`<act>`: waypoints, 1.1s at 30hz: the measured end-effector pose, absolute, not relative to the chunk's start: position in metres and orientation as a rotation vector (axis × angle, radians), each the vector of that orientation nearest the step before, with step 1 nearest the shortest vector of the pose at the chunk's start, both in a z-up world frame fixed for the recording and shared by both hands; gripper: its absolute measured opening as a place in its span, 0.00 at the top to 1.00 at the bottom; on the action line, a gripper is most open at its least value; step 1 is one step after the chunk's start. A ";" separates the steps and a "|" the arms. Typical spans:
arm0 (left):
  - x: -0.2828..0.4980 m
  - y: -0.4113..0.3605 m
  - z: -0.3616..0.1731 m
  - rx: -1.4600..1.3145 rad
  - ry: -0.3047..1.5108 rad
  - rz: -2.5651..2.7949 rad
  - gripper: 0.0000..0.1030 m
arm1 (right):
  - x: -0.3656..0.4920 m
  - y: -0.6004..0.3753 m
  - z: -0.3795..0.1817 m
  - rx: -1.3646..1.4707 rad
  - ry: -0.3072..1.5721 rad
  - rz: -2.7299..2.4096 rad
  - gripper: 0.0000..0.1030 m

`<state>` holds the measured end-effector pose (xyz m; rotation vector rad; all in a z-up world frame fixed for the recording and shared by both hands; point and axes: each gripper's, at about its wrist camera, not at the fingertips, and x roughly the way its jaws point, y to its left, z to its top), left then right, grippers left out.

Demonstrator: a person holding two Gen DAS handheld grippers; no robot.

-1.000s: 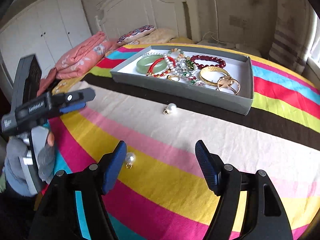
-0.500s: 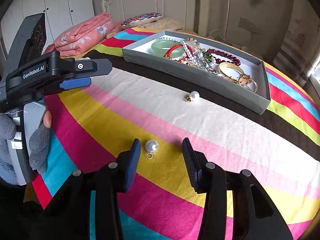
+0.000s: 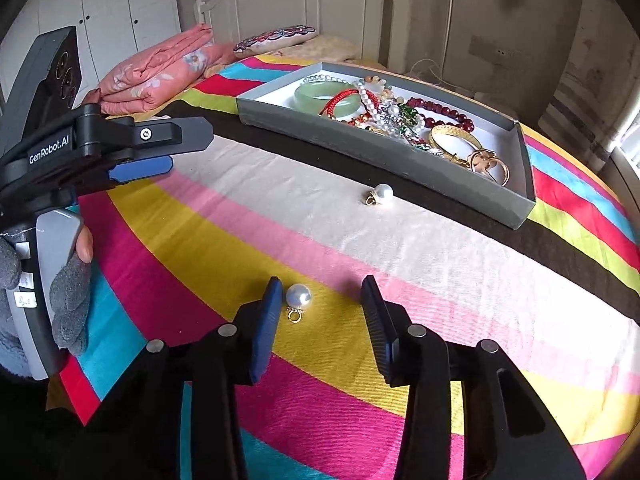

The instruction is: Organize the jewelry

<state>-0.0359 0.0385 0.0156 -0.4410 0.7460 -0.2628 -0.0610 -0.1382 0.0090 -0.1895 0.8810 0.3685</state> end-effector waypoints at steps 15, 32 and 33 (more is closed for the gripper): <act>-0.035 0.037 0.015 -0.434 0.750 -0.266 0.03 | -0.065 -0.170 0.021 -0.052 0.811 0.327 0.86; -0.010 -0.058 0.027 -0.096 0.824 -0.340 0.09 | -0.068 -0.260 0.029 0.249 0.736 0.241 0.86; -0.004 -0.073 0.026 -0.038 0.830 -0.343 0.14 | -0.069 -0.264 0.029 0.266 0.734 0.245 0.86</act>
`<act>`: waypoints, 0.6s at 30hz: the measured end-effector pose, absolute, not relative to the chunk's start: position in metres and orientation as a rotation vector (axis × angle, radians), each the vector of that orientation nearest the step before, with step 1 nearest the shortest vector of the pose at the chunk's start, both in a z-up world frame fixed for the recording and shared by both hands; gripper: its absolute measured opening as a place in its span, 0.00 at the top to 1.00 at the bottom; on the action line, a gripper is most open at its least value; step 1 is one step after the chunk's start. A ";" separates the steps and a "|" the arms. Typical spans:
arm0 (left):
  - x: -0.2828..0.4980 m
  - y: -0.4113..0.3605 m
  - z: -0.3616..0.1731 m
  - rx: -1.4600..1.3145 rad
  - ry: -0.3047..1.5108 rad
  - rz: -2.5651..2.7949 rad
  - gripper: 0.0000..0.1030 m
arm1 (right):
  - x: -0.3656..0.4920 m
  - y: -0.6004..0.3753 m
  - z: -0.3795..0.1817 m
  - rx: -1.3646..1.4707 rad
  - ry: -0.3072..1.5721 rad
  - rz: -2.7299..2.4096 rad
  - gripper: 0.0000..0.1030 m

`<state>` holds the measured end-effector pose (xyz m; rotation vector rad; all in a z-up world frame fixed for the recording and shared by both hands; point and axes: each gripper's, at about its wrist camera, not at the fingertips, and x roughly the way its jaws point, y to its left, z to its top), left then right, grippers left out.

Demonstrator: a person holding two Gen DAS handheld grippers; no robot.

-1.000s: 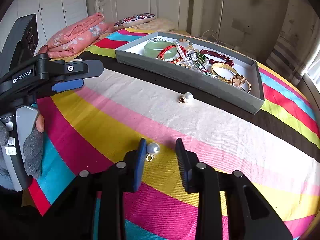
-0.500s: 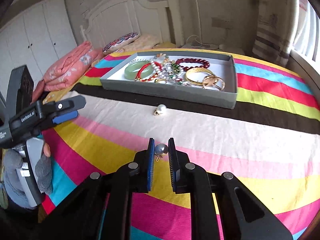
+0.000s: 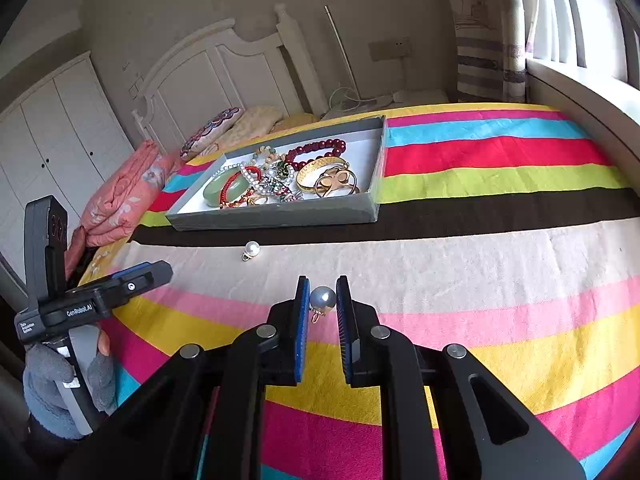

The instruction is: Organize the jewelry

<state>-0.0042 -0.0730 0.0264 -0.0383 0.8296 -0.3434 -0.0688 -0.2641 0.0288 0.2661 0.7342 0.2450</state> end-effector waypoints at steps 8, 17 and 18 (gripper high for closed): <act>0.032 -0.134 0.008 0.151 0.884 -0.398 0.55 | -0.072 -0.269 0.029 0.309 0.717 0.248 0.86; 0.011 -0.132 0.015 0.219 0.811 -0.403 0.87 | -0.072 -0.271 0.028 0.319 0.716 0.261 0.86; 0.005 -0.125 0.018 0.191 0.796 -0.402 0.87 | -0.072 -0.271 0.028 0.318 0.716 0.261 0.86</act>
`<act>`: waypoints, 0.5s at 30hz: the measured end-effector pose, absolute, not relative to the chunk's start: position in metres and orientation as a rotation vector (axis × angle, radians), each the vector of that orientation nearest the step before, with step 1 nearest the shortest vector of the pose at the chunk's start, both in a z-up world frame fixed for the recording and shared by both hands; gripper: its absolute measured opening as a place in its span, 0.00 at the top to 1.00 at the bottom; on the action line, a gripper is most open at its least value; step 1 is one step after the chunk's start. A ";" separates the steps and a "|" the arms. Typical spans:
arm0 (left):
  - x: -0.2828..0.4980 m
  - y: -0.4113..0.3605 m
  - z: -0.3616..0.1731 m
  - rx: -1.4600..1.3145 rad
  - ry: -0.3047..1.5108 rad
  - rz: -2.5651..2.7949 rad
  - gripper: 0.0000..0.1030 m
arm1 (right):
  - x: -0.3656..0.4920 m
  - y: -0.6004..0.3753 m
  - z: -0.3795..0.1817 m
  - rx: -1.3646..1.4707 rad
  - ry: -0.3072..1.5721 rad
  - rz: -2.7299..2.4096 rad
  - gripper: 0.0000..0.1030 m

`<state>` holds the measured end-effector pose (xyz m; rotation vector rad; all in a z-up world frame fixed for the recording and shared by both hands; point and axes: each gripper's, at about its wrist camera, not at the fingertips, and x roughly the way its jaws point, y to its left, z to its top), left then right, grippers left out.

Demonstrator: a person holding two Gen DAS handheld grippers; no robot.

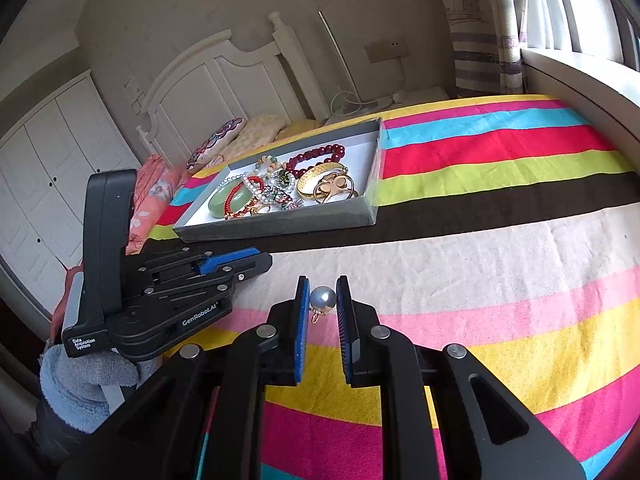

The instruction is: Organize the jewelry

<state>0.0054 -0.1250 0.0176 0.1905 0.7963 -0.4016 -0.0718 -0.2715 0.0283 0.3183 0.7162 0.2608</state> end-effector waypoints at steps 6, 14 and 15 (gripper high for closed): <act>-0.021 -0.073 0.028 0.009 0.748 -0.384 0.87 | -0.071 -0.272 0.028 0.316 0.719 0.260 0.86; -0.037 -0.036 0.031 -0.066 0.729 -0.348 0.87 | -0.070 -0.271 0.028 0.302 0.729 0.251 0.86; -0.036 -0.037 0.031 -0.059 0.735 -0.343 0.87 | -0.069 -0.270 0.028 0.301 0.729 0.250 0.86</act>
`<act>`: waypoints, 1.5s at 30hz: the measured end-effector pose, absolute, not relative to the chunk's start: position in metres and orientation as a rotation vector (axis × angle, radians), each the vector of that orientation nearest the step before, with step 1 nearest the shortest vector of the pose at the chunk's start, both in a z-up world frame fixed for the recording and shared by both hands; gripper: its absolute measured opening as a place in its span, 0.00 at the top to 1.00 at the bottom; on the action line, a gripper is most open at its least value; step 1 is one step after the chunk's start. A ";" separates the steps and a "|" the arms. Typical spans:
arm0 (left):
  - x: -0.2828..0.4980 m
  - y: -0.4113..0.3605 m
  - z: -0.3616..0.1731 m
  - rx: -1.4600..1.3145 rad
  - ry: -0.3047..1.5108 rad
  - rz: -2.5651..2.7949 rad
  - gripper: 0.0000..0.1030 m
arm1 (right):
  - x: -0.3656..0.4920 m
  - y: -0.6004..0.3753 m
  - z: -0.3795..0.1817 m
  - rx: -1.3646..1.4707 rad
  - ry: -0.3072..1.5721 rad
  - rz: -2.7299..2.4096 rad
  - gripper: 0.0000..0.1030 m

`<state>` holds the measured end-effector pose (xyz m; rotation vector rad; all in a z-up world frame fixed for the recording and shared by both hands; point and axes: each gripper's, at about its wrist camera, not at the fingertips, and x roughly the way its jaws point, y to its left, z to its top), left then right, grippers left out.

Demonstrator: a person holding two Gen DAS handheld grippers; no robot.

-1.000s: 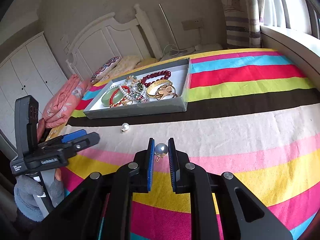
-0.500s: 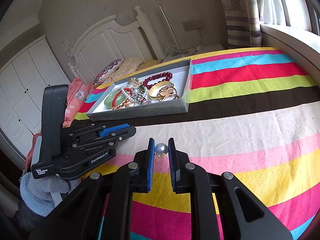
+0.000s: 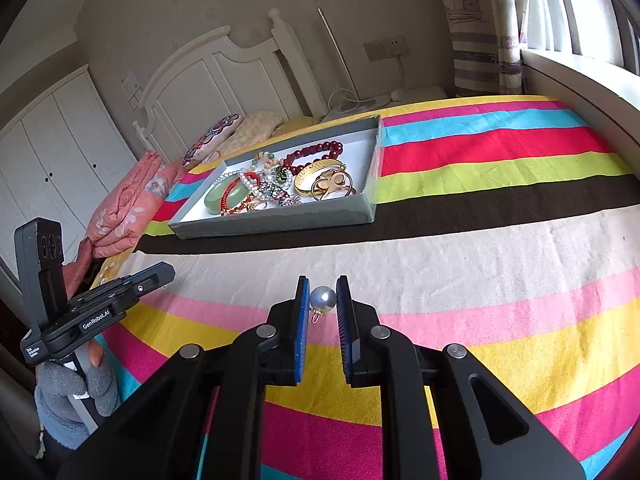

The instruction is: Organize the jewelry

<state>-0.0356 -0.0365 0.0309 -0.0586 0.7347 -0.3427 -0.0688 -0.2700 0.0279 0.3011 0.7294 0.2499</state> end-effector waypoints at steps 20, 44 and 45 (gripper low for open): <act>-0.016 -0.049 0.055 0.053 0.697 -0.264 0.87 | -0.060 -0.248 0.037 0.219 0.713 0.258 0.86; 0.090 -0.074 0.052 -0.006 0.714 -0.189 0.87 | 0.042 -0.199 0.060 0.145 0.688 0.260 0.86; 0.094 -0.072 0.049 -0.011 0.721 -0.180 0.87 | 0.049 -0.200 0.056 0.150 0.703 0.253 0.86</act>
